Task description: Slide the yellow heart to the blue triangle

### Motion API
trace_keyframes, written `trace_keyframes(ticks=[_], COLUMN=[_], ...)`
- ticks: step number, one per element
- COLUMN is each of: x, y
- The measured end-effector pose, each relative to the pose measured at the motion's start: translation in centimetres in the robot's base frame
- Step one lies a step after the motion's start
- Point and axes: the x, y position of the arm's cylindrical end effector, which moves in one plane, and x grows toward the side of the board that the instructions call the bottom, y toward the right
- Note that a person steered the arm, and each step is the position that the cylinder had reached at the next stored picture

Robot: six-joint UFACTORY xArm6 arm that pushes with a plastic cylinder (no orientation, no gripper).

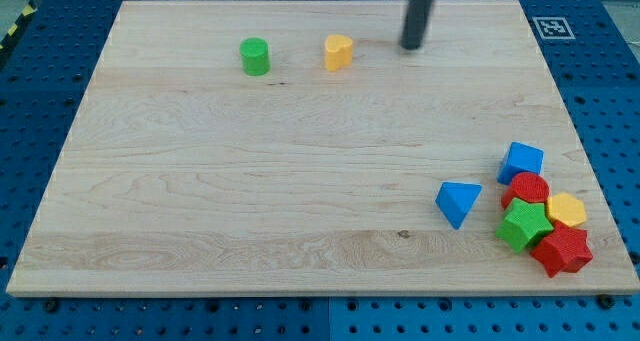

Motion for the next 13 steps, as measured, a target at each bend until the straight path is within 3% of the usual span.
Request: trace_keyframes(ticks=[1, 2, 8, 13], x=[-0.4, 1.8, 1.4, 10.0], y=[-7.9, -10.4, -5.5, 2.5])
